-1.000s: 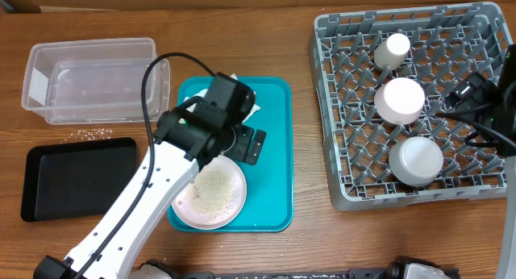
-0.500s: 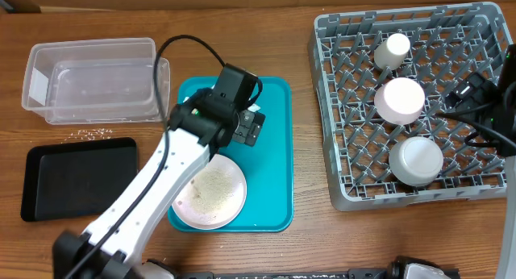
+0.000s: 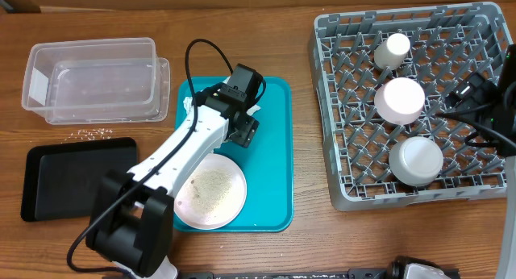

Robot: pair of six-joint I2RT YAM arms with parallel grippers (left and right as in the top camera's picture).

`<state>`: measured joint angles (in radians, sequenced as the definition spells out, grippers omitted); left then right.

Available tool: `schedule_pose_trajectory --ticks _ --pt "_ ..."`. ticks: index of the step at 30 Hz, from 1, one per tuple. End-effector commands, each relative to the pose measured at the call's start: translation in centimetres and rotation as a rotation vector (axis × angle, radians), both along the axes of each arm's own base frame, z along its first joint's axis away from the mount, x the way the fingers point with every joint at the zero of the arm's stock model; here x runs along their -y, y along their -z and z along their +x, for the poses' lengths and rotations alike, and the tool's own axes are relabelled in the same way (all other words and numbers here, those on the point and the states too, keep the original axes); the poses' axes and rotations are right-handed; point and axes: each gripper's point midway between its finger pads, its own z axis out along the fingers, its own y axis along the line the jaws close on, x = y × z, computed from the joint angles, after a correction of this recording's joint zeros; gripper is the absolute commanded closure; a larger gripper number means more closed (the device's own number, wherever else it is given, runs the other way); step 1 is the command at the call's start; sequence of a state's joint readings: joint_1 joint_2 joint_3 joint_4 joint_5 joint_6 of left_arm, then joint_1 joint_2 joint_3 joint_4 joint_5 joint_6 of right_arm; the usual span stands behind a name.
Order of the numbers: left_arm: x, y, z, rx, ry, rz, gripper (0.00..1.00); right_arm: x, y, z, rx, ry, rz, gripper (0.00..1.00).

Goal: Sort waste into correct bins and load items into the dishwasher
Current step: 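Lower the left gripper and grasp the red wrapper with napkin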

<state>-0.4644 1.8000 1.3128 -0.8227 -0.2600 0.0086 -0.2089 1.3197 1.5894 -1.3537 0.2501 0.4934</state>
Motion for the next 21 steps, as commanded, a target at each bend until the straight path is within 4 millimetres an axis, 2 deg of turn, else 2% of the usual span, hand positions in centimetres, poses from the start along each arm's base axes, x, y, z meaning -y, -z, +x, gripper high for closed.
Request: schedule_pose_trajectory --ticks 1,9,17,21 --pt "-0.3 1.5 0.4 -0.033 0.000 0.029 0.22 0.2 -0.7 0.2 0.021 0.006 -0.006 0.00" --pt "-0.6 4.4 -0.1 -0.106 0.000 0.065 0.25 0.2 -0.7 0.2 0.021 0.006 -0.006 0.00" --pt "-0.3 4.7 0.6 -0.085 -0.001 0.056 0.29 0.2 -0.7 0.2 0.021 0.006 -0.006 0.00" --pt "-0.4 5.1 1.0 -0.077 -0.010 0.050 0.41 0.2 -0.7 0.3 0.022 0.006 -0.006 0.00"
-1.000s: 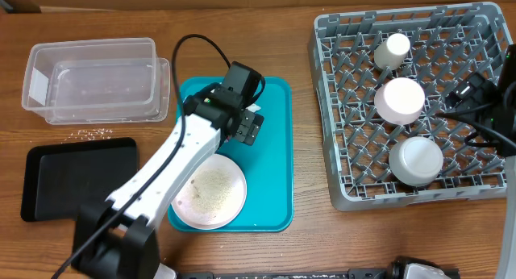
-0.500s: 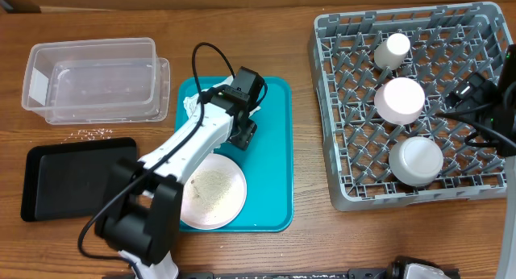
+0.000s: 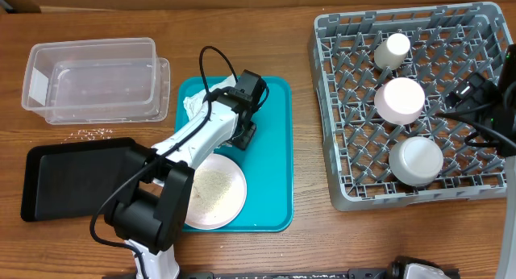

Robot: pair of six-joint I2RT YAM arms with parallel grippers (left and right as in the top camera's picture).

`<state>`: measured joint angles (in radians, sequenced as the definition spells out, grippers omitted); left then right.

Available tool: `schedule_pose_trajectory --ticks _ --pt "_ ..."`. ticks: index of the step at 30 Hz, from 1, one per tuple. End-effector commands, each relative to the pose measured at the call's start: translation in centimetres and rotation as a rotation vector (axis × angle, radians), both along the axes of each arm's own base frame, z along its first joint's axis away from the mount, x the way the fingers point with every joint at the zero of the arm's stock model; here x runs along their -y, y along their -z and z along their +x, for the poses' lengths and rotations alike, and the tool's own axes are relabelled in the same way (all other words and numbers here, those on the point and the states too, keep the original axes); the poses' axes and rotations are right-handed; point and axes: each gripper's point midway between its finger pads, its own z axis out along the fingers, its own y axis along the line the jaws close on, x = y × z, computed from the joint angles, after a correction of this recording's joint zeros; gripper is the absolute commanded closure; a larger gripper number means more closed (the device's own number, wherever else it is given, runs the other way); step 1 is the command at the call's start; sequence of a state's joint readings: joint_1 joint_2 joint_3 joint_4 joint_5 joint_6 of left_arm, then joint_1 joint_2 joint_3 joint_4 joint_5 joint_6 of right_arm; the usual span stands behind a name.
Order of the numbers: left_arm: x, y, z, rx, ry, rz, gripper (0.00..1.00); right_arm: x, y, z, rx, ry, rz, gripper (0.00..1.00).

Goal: Sort waste into correct bins and load items into the dishwasher
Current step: 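Lower the left gripper and grasp the red wrapper with napkin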

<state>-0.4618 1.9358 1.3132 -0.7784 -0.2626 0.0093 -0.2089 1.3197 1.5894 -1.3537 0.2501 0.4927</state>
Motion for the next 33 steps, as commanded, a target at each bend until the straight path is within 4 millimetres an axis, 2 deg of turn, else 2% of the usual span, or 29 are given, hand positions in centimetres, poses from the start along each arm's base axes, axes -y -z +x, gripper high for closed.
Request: schedule_pose_trajectory --ticks 1,6,10,13,19,23,25,27,29,33 --pt "-0.5 0.5 0.8 0.003 -0.015 0.006 0.42 0.2 -0.7 0.2 0.021 0.007 -0.006 0.00" --pt "-1.0 1.0 1.0 -0.006 -0.031 0.011 0.42 0.2 -0.7 0.3 0.022 0.007 -0.006 0.00" --pt "-1.4 1.3 1.5 0.005 -0.045 0.005 0.36 0.2 -0.7 0.2 0.021 0.007 -0.006 0.00" --pt "-1.6 1.5 2.2 0.021 -0.057 -0.002 0.24 0.2 -0.7 0.3 0.022 0.007 -0.006 0.00" --pt "-1.7 2.5 2.4 0.004 -0.069 -0.028 0.27 0.2 -0.7 0.2 0.021 0.007 -0.006 0.00" --pt "-1.4 3.4 2.0 -0.027 -0.065 -0.047 0.37 0.2 -0.7 0.2 0.021 0.007 -0.006 0.00" --pt "-1.1 3.5 1.9 -0.036 -0.062 -0.063 0.53 0.2 -0.7 0.3 0.022 0.007 -0.006 0.00" --pt "-1.0 3.5 1.8 -0.038 -0.061 -0.070 0.78 0.2 -0.7 0.2 0.021 0.007 -0.006 0.00" --pt "-1.0 3.5 1.7 -0.044 -0.065 -0.068 0.95 0.2 -0.7 0.3 0.022 0.007 -0.006 0.00" --pt "-1.2 3.2 1.3 -0.058 -0.113 -0.069 0.96 0.2 -0.7 0.3 0.022 0.007 -0.006 0.00"
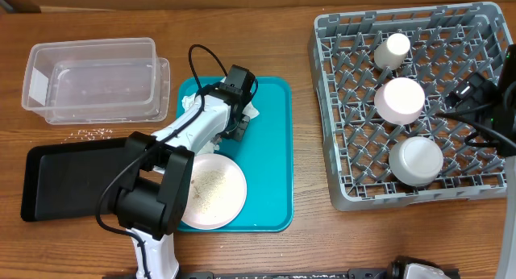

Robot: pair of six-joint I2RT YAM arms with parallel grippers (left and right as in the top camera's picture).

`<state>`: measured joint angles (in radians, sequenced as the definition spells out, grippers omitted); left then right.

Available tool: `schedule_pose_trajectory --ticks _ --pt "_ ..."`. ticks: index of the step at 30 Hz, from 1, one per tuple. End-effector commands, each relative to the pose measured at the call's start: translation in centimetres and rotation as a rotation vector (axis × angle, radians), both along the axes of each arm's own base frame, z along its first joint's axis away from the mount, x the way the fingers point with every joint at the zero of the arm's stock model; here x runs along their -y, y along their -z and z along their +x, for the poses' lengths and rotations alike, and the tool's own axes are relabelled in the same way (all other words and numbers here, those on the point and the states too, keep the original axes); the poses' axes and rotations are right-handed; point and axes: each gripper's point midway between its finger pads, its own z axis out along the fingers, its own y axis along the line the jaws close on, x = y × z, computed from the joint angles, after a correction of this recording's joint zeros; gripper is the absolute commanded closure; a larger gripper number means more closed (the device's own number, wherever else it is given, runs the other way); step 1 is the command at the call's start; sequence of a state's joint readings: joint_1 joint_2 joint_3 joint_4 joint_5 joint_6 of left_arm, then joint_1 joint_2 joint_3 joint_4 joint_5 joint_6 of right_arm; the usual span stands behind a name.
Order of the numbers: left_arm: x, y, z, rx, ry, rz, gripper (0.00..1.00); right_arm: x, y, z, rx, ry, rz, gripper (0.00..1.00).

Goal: Sort waste into correct bins and load items into the dishwasher
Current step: 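Lower the left gripper and grasp the red wrapper with napkin, then lift the wrapper and napkin and carry them to the clear bin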

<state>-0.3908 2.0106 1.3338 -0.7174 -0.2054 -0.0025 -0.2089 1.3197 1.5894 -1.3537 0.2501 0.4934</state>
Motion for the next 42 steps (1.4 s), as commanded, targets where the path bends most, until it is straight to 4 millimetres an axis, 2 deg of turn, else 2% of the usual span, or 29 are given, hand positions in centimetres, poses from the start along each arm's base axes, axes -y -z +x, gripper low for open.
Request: schedule_pose_trajectory --ticks 1,7,17,26,33,36,42 --pt "0.0 0.7 -0.5 -0.047 -0.047 -0.013 0.96 0.2 -0.7 0.2 0.021 0.006 -0.006 0.00" --pt "0.5 -3.0 0.6 -0.034 -0.083 -0.025 0.96 0.2 -0.7 0.3 0.022 0.006 -0.006 0.00" --pt "1.8 -13.2 4.1 0.131 -0.148 -0.117 0.96 0.2 -0.7 0.3 0.020 0.006 -0.006 0.00" --pt "1.8 -19.8 4.6 0.277 -0.154 -0.191 0.96 0.2 -0.6 0.3 0.020 0.006 -0.006 0.00" --pt "-0.5 -23.4 4.5 0.364 -0.198 -0.222 0.96 0.2 -0.6 0.3 0.020 0.006 -0.006 0.00" --pt "-2.2 -24.8 5.1 0.415 -0.236 -0.229 0.96 0.2 -0.6 0.3 0.020 0.006 -0.006 0.00" --pt "-7.2 -27.0 7.4 0.537 -0.380 -0.261 0.96 0.2 -0.6 0.3 0.020 0.006 -0.006 0.00"
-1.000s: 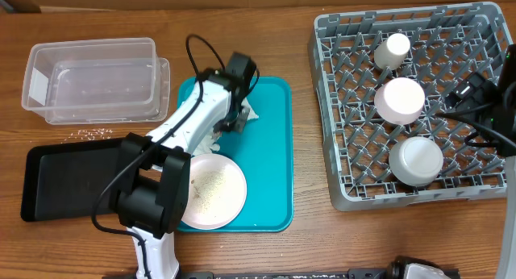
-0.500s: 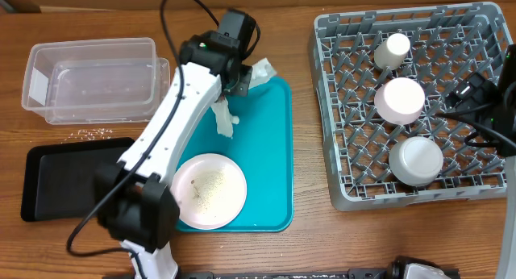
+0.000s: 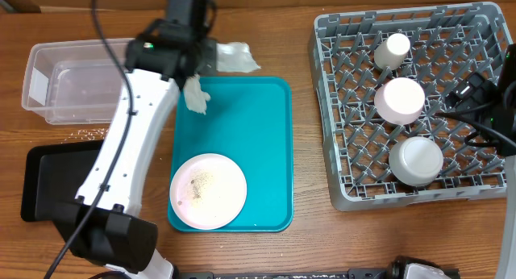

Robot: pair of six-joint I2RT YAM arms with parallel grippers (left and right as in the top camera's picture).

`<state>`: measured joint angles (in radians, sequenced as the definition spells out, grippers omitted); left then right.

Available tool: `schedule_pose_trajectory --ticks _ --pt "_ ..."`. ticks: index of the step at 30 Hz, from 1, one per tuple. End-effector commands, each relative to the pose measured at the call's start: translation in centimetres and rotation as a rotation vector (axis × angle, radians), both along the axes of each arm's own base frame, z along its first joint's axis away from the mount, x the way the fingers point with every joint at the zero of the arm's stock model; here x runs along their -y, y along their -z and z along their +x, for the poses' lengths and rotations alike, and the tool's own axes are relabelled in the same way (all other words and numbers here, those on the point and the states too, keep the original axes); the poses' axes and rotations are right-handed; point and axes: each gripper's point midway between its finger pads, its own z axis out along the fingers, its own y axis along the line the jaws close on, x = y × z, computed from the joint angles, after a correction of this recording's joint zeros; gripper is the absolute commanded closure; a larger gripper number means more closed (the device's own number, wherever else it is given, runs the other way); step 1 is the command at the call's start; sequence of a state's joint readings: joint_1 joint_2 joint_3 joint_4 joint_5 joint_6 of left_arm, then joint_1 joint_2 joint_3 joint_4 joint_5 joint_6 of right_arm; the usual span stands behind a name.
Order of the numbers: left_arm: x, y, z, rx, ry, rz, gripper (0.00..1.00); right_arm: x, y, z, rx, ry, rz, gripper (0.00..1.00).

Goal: Sort waste into correct bins and load items into the dishwasher
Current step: 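Lift the wrapper and napkin and carry them to the clear bin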

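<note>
My left gripper [image 3: 211, 56] is raised above the far left corner of the teal tray [image 3: 258, 142] and is shut on a crumpled white napkin [image 3: 235, 58]. Part of the napkin hangs down beside the arm. A white plate [image 3: 208, 190] with crumbs lies on the tray's near left part. The grey dish rack [image 3: 339, 110] at the right holds a small white cup [image 3: 393, 49] and two white bowls [image 3: 401, 99]. My right arm [image 3: 484, 102] sits at the rack's right edge, and its fingers cannot be made out.
A clear plastic container [image 3: 81, 81] stands at the far left, partly behind my left arm. A black tray [image 3: 56, 182] lies near left, with scattered crumbs [image 3: 93, 134] on the wood between them.
My left gripper was down on the napkin at the tray's far left. Now it is raised near the clear container with the napkin hanging from it. The tray's far part is bare.
My left gripper was low over the teal tray beside the napkin, above the plate. It stayed there, shifting a little left onto the napkin over the following moments. Now it holds the napkin lifted off the tray. The right arm and rack stayed still.
</note>
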<state>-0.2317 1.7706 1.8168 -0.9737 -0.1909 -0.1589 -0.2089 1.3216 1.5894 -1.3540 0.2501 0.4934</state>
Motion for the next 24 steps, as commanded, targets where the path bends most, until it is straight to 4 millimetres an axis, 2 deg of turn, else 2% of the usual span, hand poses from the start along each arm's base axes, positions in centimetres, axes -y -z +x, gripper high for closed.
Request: schedule_pose_trajectory --ticks 1,10,13,18,24 --pt "-3.8 -3.0 1.0 0.101 -0.137 -0.065 0.96 0.2 -0.7 0.3 0.022 0.006 -0.006 0.00" --pt "-14.5 -4.8 2.8 0.251 -0.519 -0.232 0.96 0.2 -0.7 0.3 0.022 0.006 -0.006 0.00" --pt "-16.4 -4.6 3.0 0.264 -0.571 -0.284 0.96 0.2 -0.7 0.3 0.022 0.006 -0.006 0.00" --pt "-19.1 -2.3 3.6 0.229 -0.645 -0.365 0.96 0.2 -0.7 0.3 0.022 0.006 -0.006 0.00" --pt "-21.4 3.2 4.8 0.137 -0.734 -0.391 0.96 0.2 -0.7 0.3 0.022 0.006 -0.006 0.00"
